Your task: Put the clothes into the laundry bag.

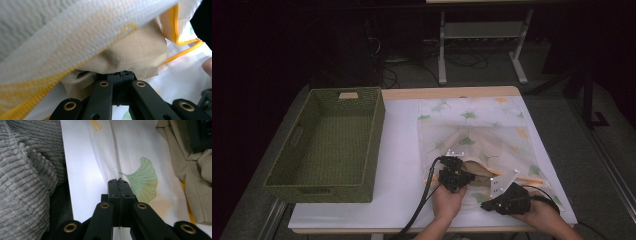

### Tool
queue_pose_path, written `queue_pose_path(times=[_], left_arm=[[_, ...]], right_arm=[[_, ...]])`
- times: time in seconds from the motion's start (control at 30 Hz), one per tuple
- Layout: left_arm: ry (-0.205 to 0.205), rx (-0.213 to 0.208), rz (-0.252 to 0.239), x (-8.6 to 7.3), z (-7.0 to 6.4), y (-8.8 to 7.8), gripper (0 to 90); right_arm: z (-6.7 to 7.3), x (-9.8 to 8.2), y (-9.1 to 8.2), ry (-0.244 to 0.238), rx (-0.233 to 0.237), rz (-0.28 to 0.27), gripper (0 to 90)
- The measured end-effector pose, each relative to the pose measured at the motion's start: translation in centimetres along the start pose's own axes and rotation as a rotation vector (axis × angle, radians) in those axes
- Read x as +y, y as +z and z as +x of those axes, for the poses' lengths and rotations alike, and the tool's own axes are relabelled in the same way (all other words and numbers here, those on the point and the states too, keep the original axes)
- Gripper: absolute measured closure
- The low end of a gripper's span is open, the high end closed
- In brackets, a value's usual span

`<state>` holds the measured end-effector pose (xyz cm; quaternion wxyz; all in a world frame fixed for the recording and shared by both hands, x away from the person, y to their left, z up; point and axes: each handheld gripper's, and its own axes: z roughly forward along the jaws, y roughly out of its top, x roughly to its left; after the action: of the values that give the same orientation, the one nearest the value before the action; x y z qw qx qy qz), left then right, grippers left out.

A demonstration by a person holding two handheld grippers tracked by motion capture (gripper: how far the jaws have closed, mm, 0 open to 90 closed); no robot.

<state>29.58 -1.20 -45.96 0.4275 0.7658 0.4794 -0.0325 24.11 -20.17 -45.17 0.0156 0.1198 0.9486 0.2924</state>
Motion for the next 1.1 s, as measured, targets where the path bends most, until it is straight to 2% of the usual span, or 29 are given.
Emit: queue_pose_path(times=[0.03, 0.07, 0.1, 0.3, 0.57, 0.73, 0.8, 0.83, 0.87, 0.9, 1.1], left_arm=[[-0.003, 0.000, 0.001, 0.1, 0.1, 0.0, 89.8], [-0.004, 0.003, 0.000, 0.1, 0.1, 0.0, 89.8], [-0.009, 0.007, -0.003, 0.1, 0.2, 0.0, 89.8], [-0.023, 0.016, -0.011, 0.3, 0.4, 0.2, 89.8], [-0.045, 0.042, -0.043, 0.8, 1.0, 0.4, 89.7], [-0.021, 0.036, -0.036, 0.5, 0.6, 0.0, 89.1], [-0.012, 0.027, -0.032, 0.4, 0.5, -0.4, 88.8], [-0.009, 0.021, -0.027, 0.3, 0.4, -0.6, 88.6], [-0.007, 0.015, -0.025, 0.1, 0.4, -0.8, 88.4], [-0.002, 0.009, -0.019, 0.0, 0.4, -1.1, 88.1], [0.027, -0.015, -0.017, -0.7, 0.2, -2.9, 85.3]], right_arm=[[0.0, 0.0, 0.0, -0.001, 0.009, 0.003, 90.0], [0.0, 0.0, -0.1, 0.003, 0.044, 0.009, 90.0], [0.2, 0.0, 0.0, -0.005, 0.055, 0.013, 90.0], [0.6, -0.2, -0.2, -0.017, 0.060, 0.024, 90.0], [0.9, -0.7, -0.6, -0.014, 0.093, 0.021, 90.0], [0.4, -0.9, -0.7, 0.008, 0.101, 0.006, 88.1], [0.2, -0.8, -1.0, 0.026, 0.098, -0.016, 83.7], [0.1, -0.8, -1.2, 0.030, 0.092, -0.033, 78.2], [-0.1, -0.7, -1.5, 0.041, 0.075, -0.046, 76.1], [-0.2, -0.6, -1.9, 0.054, 0.074, -0.057, 75.5], [-1.3, 0.3, -4.0, 0.086, -0.008, -0.110, 73.2]])
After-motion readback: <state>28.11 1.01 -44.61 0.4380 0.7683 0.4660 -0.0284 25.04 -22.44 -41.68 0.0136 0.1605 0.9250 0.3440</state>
